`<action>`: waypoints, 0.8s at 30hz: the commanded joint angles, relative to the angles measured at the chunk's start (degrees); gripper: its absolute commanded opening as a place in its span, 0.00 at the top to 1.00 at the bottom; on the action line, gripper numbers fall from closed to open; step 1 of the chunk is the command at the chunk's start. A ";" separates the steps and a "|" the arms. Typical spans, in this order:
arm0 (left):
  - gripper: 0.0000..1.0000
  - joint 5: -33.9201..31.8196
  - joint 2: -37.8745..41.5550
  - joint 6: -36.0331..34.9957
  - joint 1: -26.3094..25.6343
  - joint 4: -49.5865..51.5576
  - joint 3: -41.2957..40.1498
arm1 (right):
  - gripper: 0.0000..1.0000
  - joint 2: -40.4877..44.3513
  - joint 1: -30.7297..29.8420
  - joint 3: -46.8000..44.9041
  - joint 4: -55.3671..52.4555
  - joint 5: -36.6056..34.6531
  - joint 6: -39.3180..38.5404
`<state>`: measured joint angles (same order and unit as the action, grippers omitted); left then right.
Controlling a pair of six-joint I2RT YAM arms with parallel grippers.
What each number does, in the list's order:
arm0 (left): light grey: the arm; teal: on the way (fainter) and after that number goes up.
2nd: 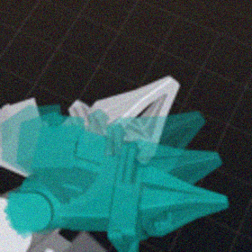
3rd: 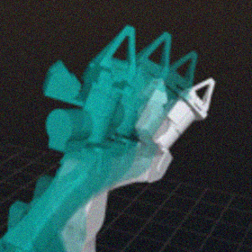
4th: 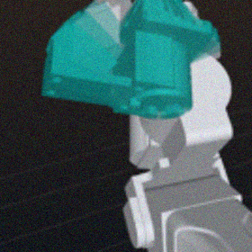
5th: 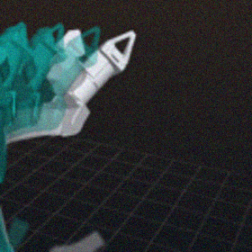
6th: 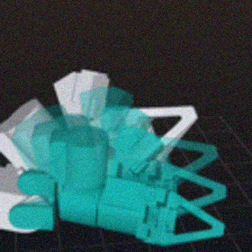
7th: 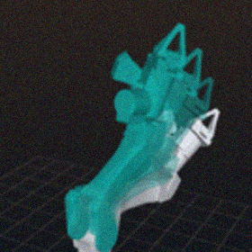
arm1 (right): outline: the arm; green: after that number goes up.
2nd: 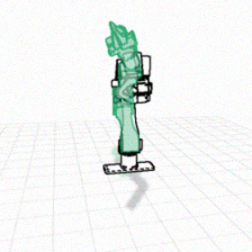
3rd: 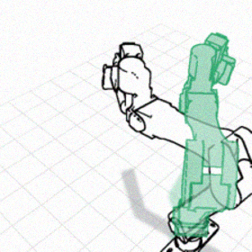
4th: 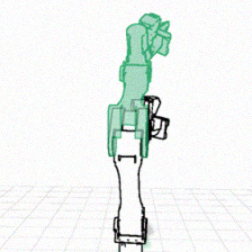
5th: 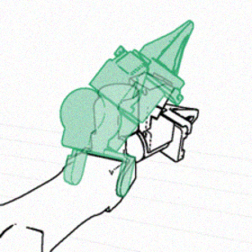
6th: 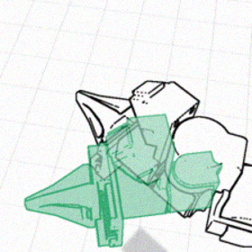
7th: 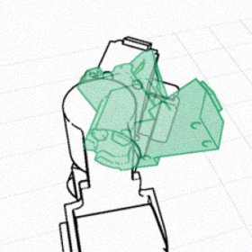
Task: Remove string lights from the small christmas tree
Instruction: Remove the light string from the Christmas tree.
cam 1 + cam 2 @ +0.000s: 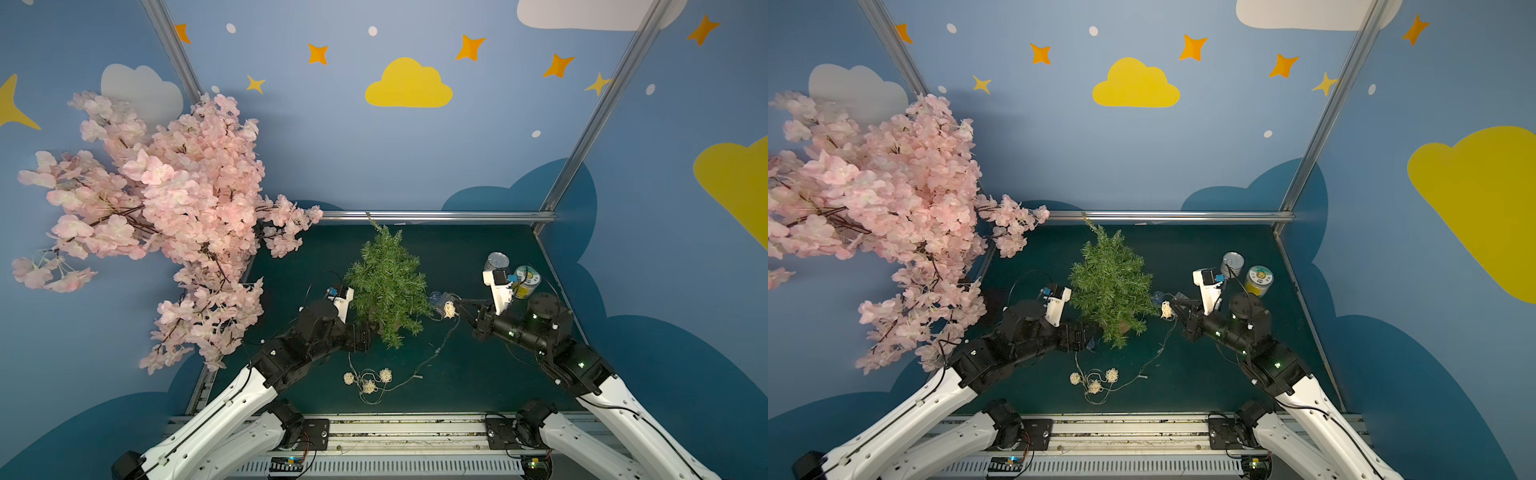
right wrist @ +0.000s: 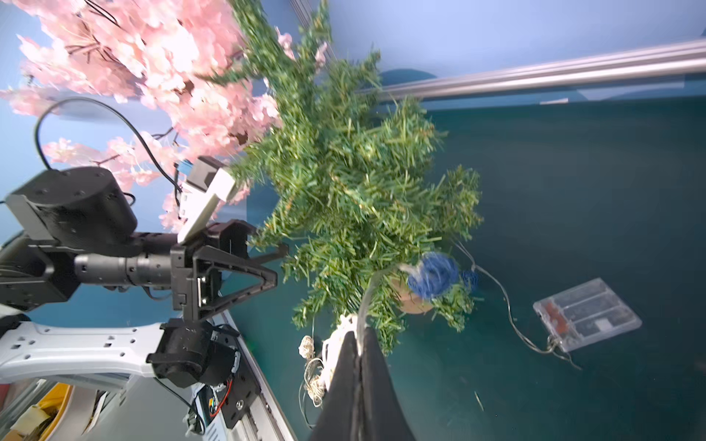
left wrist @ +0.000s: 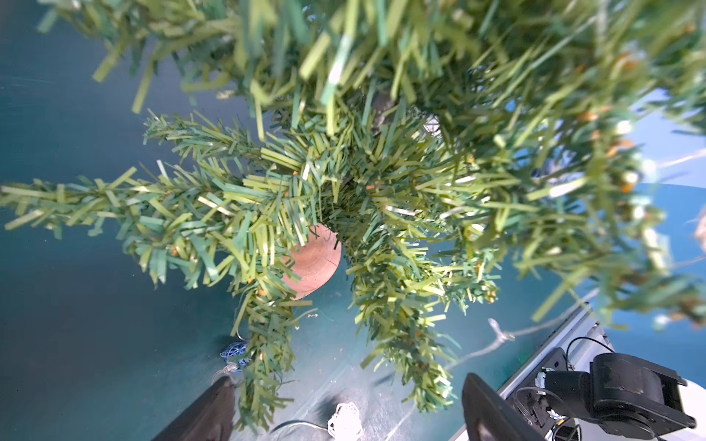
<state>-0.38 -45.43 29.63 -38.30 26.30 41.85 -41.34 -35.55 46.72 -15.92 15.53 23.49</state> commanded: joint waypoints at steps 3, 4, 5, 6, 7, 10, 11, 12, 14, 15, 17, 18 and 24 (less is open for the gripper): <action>0.07 0.60 0.51 -1.19 -0.15 0.25 -0.21 | 1.00 -5.20 3.24 0.70 0.34 1.58 -1.48; 0.07 0.65 0.52 -1.23 -0.11 0.28 -0.22 | 1.00 -6.47 4.11 0.96 1.06 2.16 -1.50; 0.07 0.73 0.60 -1.22 -0.19 0.42 -0.15 | 1.00 -7.45 5.05 1.36 1.55 2.46 -1.69; 0.07 0.73 0.76 -1.23 -0.11 0.52 -0.05 | 1.00 -8.31 6.07 1.92 1.95 2.77 -1.87; 0.07 0.65 0.97 -1.30 -0.11 0.72 -0.01 | 1.00 -9.08 7.50 2.48 2.54 3.16 -2.08; 0.07 0.31 1.73 -1.45 -0.10 1.26 -0.01 | 1.00 -10.22 11.73 4.23 2.86 4.34 -2.46; 0.07 0.14 1.91 -1.52 -0.15 1.34 -0.01 | 1.00 -10.48 13.37 4.83 2.74 5.14 -2.31; 0.07 -0.01 2.08 -1.54 -0.10 1.40 -0.10 | 1.00 -10.75 15.25 5.40 2.86 6.23 -2.17; 0.07 -0.06 2.20 -1.61 -0.11 1.40 -0.18 | 1.00 -10.95 18.72 6.20 2.83 7.71 -1.29; 0.07 -0.06 2.14 -1.65 -0.10 1.30 -0.32 | 1.00 -11.04 20.57 6.48 3.13 8.41 -0.81; 0.07 0.03 1.96 -1.58 -0.05 1.05 -0.48 | 1.00 -11.34 23.50 6.72 3.74 9.31 -0.01; 0.07 0.07 1.87 -1.51 -0.10 0.94 -0.49 | 1.00 -11.66 25.05 6.85 4.17 9.87 0.54; 0.07 0.05 1.75 -1.78 -0.10 1.19 -0.02 | 1.00 -15.02 31.68 7.31 6.39 13.42 3.39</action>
<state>-0.03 -43.81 28.69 -38.30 27.03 41.85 -55.27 -5.93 52.51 -11.79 26.26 25.12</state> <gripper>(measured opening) 0.931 0.047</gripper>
